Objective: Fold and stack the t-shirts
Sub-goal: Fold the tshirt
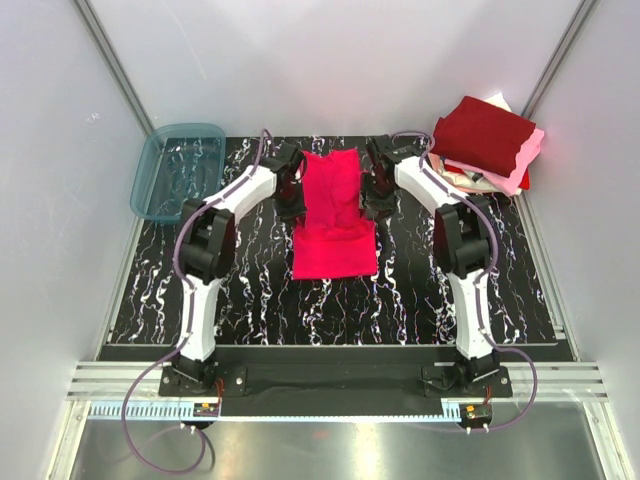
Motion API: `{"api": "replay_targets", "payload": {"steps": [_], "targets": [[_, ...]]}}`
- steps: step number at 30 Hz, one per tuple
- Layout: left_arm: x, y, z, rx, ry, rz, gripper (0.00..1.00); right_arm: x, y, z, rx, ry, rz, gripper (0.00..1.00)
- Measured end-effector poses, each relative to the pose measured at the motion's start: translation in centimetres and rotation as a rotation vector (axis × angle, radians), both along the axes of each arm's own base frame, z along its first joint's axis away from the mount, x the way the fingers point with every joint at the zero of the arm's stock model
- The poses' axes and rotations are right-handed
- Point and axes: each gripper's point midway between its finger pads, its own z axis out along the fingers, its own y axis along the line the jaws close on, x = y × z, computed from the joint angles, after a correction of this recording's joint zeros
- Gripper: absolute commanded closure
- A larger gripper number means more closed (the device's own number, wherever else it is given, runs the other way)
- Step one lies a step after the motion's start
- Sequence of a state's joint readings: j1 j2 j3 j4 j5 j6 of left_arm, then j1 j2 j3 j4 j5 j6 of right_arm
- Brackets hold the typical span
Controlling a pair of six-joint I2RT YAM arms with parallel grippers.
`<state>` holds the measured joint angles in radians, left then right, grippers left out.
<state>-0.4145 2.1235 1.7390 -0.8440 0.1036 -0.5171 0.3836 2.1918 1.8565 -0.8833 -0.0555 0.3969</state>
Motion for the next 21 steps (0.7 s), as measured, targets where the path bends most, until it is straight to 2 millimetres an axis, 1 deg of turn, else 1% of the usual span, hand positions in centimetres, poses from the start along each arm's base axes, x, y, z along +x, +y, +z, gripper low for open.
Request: {"api": "replay_targets", "payload": {"steps": [2,4,5,6,8,10,12,14,15,16,17,19,21], "targets": [[1.6,0.1,-0.7,-0.005,0.021,0.017,0.71,1.7,-0.2,-0.7,0.005,0.013,-0.012,0.34],[3.2,0.5,-0.6,-0.008,0.017,0.034,0.65,3.7,-0.8,-0.7,0.022,0.008,-0.034,0.33],[3.9,0.7,-0.1,-0.009,0.006,0.040,0.60,4.5,-1.1,-0.5,0.042,0.004,-0.043,0.32],[4.4,1.0,0.5,-0.009,-0.008,0.043,0.58,5.0,-1.5,-0.2,0.058,0.002,-0.054,0.32],[5.2,1.6,2.1,-0.009,-0.047,0.056,0.56,5.4,-2.2,0.6,0.084,-0.003,-0.069,0.31],[5.2,2.1,4.0,-0.011,-0.092,0.062,0.55,5.3,-3.0,1.5,0.106,-0.022,-0.083,0.30],[4.0,2.7,5.7,-0.008,-0.123,0.066,0.55,3.5,-3.5,2.5,0.121,-0.014,-0.086,0.32],[2.2,3.2,7.4,-0.013,-0.165,0.066,0.56,1.5,-3.3,3.7,0.147,-0.018,-0.075,0.39],[0.9,3.5,8.1,-0.015,-0.177,0.064,0.57,0.4,-3.2,4.3,0.163,-0.023,-0.067,0.41],[0.0,3.7,8.6,-0.018,-0.186,0.062,0.58,-0.7,-2.9,4.9,0.184,-0.032,-0.058,0.51],[-1.0,3.7,9.0,-0.028,-0.205,0.057,0.60,-1.8,-2.6,5.4,0.197,-0.035,-0.048,0.55],[-2.2,3.4,8.9,-0.042,-0.217,0.045,0.61,-3.2,-1.9,6.1,0.220,-0.044,-0.026,0.65],[-2.7,3.0,7.8,-0.046,-0.210,0.034,0.63,-4.0,-0.8,6.0,0.235,-0.046,0.002,0.69]]}}
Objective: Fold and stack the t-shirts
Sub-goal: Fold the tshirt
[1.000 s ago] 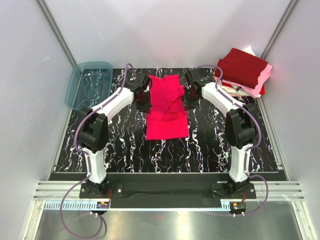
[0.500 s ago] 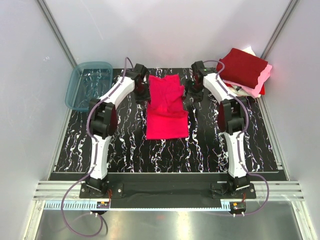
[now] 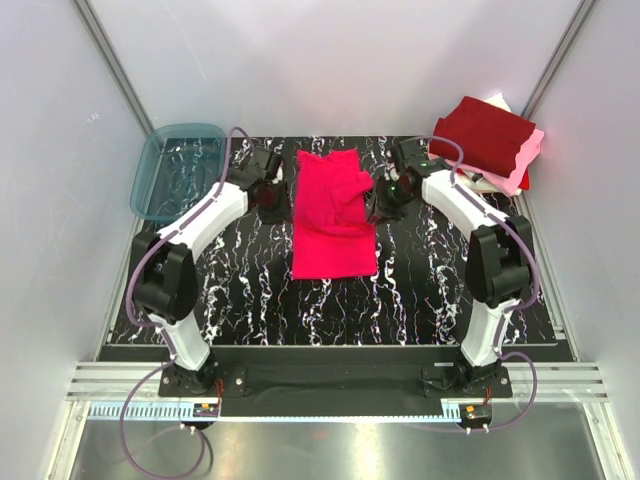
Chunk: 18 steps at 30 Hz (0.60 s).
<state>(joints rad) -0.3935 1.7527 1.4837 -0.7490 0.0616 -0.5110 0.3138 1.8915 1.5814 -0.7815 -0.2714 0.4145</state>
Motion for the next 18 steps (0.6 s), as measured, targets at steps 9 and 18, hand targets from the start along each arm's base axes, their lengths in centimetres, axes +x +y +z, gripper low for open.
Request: {"api": "replay_targets", "payload": {"steps": [9,18], "targets": [[-1.0,-3.1,-5.8,0.006,0.098,-0.066,0.67,-2.2,2.7,-5.4,-0.036,0.106,0.092,0.79],[0.6,-4.8,-7.8,-0.005,0.106,-0.088,0.69,-2.0,2.2,-8.3,-0.099,0.151,0.103,0.79]]}}
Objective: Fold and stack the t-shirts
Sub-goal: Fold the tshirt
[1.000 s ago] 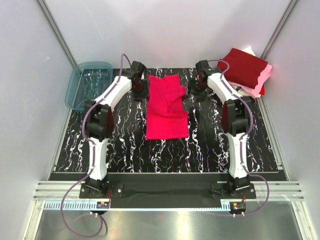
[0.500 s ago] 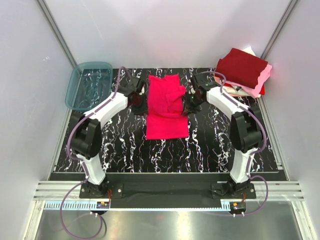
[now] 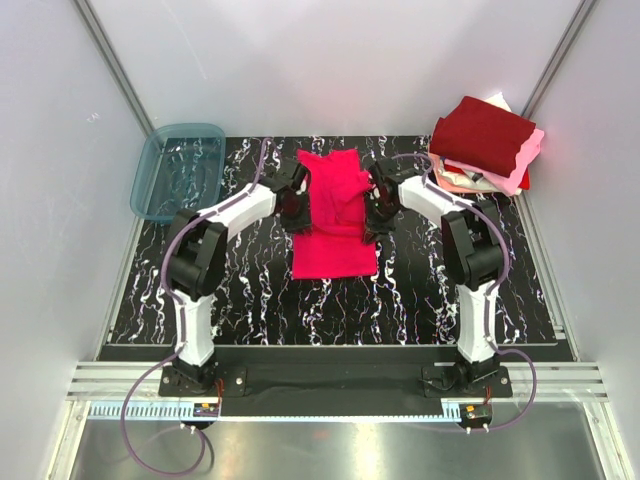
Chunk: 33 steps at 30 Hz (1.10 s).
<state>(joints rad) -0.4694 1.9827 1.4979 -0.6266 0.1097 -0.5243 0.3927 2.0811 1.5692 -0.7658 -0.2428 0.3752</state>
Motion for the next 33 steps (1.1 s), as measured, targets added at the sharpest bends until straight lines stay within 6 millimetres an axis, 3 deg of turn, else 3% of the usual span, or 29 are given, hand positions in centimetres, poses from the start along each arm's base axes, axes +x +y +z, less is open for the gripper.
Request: {"api": "replay_targets", "payload": {"steps": [8,13,16,19,22,27,30,33], "targets": [[3.0,-1.3,-1.1,0.003,-0.004,-0.005,0.69,3.6,0.1,-0.7,-0.066,-0.033,0.017,0.78],[7.0,-2.0,-0.2,0.022,-0.048,-0.005,0.69,8.5,0.2,-0.1,-0.094,-0.099,0.002,0.76],[8.6,-1.3,1.0,0.038,-0.078,0.016,0.57,11.4,-0.3,1.2,-0.092,-0.161,-0.014,0.59],[8.8,0.1,2.1,0.059,-0.109,0.038,0.43,11.9,-1.1,2.3,-0.084,-0.197,-0.027,0.37],[6.5,2.1,3.1,0.080,-0.106,0.060,0.40,9.6,-2.3,2.8,-0.086,-0.188,-0.034,0.26],[0.1,4.1,4.7,0.041,-0.100,0.083,0.41,3.2,-3.4,4.6,-0.031,-0.174,-0.047,0.25],[-3.7,4.6,4.1,-0.009,-0.092,0.094,0.41,-0.8,-3.2,5.4,0.056,-0.166,-0.061,0.27],[-6.8,4.8,2.4,-0.042,-0.061,0.100,0.41,-4.3,-2.9,4.4,0.134,-0.121,-0.080,0.29]]}}
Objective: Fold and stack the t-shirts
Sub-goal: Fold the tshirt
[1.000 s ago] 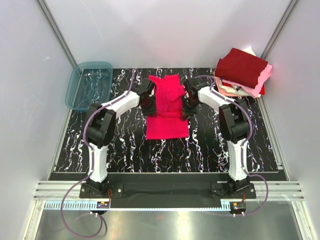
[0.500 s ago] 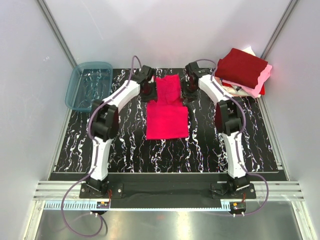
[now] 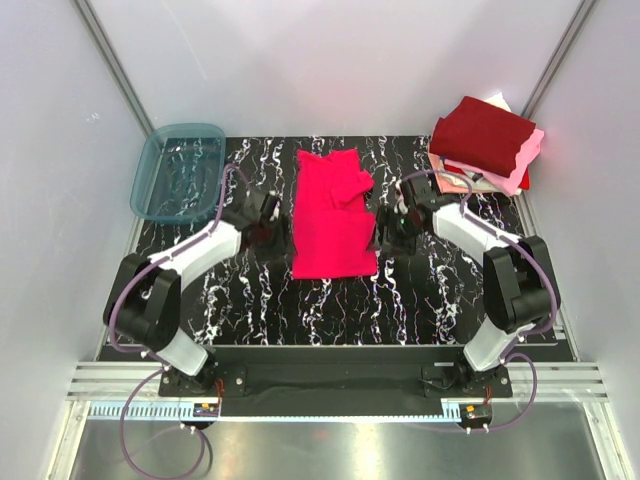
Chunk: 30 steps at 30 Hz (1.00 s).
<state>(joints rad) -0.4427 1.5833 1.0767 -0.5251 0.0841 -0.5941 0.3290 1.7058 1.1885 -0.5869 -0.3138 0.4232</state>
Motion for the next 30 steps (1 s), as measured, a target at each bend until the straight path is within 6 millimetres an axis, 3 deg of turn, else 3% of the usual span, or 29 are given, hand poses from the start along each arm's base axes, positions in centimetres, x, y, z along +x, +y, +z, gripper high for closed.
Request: {"api": "replay_targets", "payload": {"steps": [5,8,15,20,22,26,30], "targets": [[-3.7,0.1,-3.5,-0.043,0.071,0.013,0.43,-4.0,0.2,-3.5,0.061,0.122,-0.022,0.33],[-4.5,-0.1,-5.0,-0.080,0.085,0.027,0.44,-4.9,0.6,-4.4,0.095,0.146,-0.032,0.34],[-3.9,-1.4,-5.3,-0.185,0.040,0.055,0.45,-3.8,1.3,-4.4,0.139,0.105,-0.048,0.38],[-3.5,-2.0,-5.3,-0.219,0.022,0.067,0.47,-3.6,1.4,-5.0,0.139,0.119,-0.064,0.50],[-3.4,-2.1,-5.4,-0.231,0.016,0.071,0.47,-3.5,1.5,-5.3,0.138,0.127,-0.067,0.50],[-3.6,-2.7,-5.4,-0.246,0.010,0.066,0.49,-3.3,1.9,-5.3,0.124,0.136,-0.060,0.64],[-3.8,-3.4,-5.6,-0.252,0.014,0.057,0.59,-2.9,2.6,-5.2,0.102,0.130,-0.037,0.80]]}}
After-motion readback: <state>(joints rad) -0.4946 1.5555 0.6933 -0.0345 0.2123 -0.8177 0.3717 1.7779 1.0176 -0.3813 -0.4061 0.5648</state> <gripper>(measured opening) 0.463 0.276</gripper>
